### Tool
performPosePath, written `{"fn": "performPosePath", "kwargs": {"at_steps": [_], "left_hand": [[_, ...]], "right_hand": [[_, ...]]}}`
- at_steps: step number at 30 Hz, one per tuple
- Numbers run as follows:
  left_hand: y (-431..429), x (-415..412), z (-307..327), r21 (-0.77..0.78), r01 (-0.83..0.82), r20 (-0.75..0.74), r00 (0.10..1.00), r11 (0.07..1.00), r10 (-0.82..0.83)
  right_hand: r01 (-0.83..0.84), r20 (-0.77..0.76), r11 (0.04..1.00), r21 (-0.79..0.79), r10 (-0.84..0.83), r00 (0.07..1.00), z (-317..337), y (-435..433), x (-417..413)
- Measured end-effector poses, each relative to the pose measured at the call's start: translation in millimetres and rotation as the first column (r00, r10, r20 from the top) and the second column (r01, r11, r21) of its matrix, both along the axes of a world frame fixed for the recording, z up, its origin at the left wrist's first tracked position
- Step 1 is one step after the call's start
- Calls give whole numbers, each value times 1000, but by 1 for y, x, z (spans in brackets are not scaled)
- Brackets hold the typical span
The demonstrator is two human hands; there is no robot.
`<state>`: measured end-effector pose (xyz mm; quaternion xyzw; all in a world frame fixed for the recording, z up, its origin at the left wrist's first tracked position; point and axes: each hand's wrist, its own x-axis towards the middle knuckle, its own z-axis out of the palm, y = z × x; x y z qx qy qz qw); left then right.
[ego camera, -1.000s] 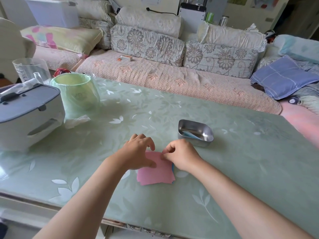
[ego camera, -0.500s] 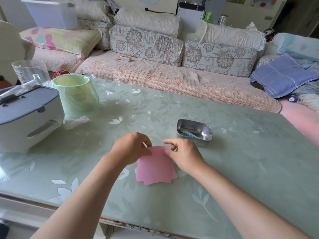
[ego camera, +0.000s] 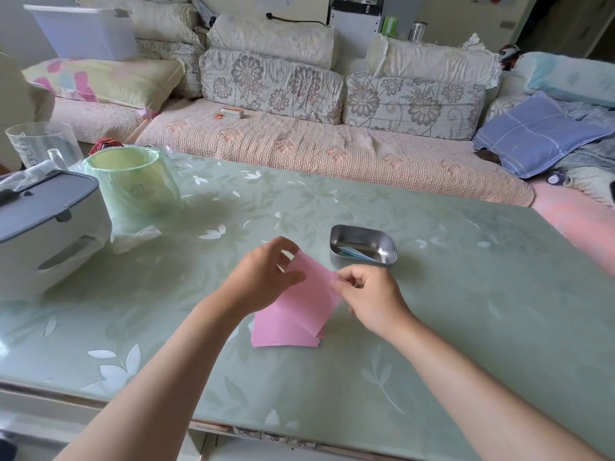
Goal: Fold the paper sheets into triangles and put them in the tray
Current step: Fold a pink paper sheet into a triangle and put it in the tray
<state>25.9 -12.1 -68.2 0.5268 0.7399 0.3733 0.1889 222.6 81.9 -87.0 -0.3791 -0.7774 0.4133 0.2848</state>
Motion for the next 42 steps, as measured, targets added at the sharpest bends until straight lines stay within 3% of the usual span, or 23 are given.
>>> {"fn": "performPosePath", "kwargs": {"at_steps": [4, 7, 10, 14, 19, 24, 26, 29, 33, 36, 39, 42], "left_hand": [[13, 23, -6, -76, 51, 120, 992, 996, -42], [20, 39, -9, -112, 64, 187, 981, 992, -42], [25, 51, -10, -151, 58, 239, 971, 987, -21], [32, 63, -11, -184, 47, 316, 949, 982, 14], [41, 75, -12, -183, 28, 389, 920, 983, 46], [48, 83, -14, -179, 33, 340, 940, 983, 30], [49, 85, -15, -171, 36, 335, 942, 985, 24], [49, 86, -15, -154, 97, 400, 916, 983, -28], [46, 87, -13, -129, 182, 471, 876, 975, -101], [44, 87, -11, -146, 227, 455, 880, 963, -139], [43, 91, -9, -116, 260, 542, 825, 959, -158], [42, 96, -9, -104, 264, 443, 875, 959, -192]], "right_hand": [[23, -18, 995, -93, -25, 1000, 0, 3, 32], [7, 71, 997, -72, -1, 997, -2, 7, 53], [-83, 179, 993, 83, 67, 982, 1, 9, 71], [-227, 297, 917, 329, 128, 946, 5, 13, 81], [-278, 346, 855, 438, 125, 930, 5, 18, 86], [-248, 319, 855, 454, 104, 942, 6, 21, 89], [-199, 287, 893, 404, 82, 954, 5, 22, 89], [-95, 210, 981, 167, 58, 976, 4, 24, 90], [-8, 85, 999, -45, 12, 996, 1, 31, 89], [51, 8, 991, -126, -51, 999, 1, 34, 88], [99, -29, 981, -167, -105, 994, 2, 35, 85], [92, -41, 984, -152, -99, 994, 3, 34, 84]]}}
